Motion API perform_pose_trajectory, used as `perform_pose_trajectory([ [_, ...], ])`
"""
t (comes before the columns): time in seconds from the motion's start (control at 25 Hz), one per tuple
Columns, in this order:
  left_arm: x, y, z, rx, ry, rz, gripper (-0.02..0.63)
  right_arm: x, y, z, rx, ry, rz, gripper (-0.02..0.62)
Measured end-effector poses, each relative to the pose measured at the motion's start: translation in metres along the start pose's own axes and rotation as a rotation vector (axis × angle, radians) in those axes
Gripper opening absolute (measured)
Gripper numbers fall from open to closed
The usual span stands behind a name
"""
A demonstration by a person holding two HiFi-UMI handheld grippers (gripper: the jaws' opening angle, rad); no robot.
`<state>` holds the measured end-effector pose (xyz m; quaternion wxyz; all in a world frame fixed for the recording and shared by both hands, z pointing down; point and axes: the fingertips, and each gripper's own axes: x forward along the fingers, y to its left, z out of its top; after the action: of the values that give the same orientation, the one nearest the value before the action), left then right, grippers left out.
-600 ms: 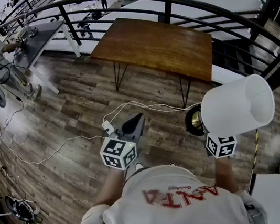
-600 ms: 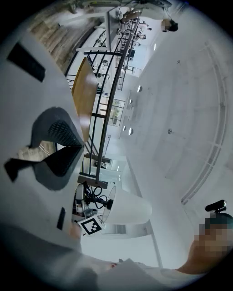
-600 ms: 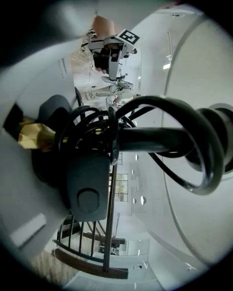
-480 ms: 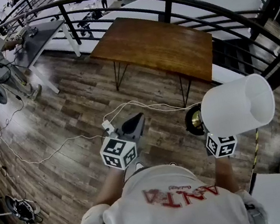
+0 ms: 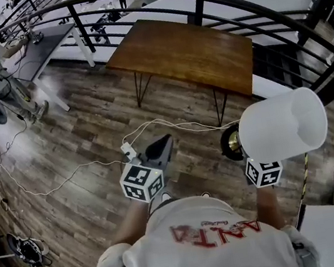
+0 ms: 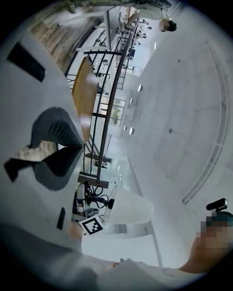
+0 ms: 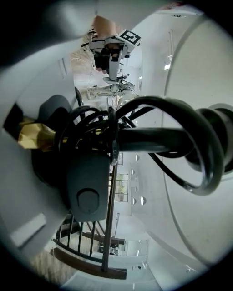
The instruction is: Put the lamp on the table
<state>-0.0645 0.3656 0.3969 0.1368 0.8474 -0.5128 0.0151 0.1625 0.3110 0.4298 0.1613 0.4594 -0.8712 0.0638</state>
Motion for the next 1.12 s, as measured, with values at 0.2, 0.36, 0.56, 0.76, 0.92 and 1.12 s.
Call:
perform_pose_trajectory([
  [0.2, -0.002, 0.006, -0.003, -0.006, 0.006, 0.003, 0.009, 0.004, 0.003, 0.001, 0.015, -0.004, 0.002, 0.075],
  [0.36, -0.006, 0.016, 0.0, -0.005, 0.004, 0.008, 0.009, 0.01, 0.012, 0.004, 0.036, -0.009, 0.012, 0.074],
  [0.56, -0.014, 0.033, 0.003, -0.009, 0.0, 0.003, 0.009, 0.02, 0.026, 0.009, 0.025, -0.006, -0.001, 0.074],
  [0.76, -0.026, 0.058, 0.003, -0.018, 0.0, -0.012, 0.009, 0.033, 0.048, 0.015, 0.031, -0.004, -0.012, 0.074],
  [0.92, -0.032, 0.082, -0.004, -0.026, 0.006, -0.033, 0.009, 0.045, 0.067, 0.016, 0.038, -0.008, -0.028, 0.074],
  [1.12, -0.026, 0.097, -0.011, -0.038, 0.016, -0.078, 0.009, 0.055, 0.083, 0.01, 0.048, 0.014, -0.042, 0.074],
])
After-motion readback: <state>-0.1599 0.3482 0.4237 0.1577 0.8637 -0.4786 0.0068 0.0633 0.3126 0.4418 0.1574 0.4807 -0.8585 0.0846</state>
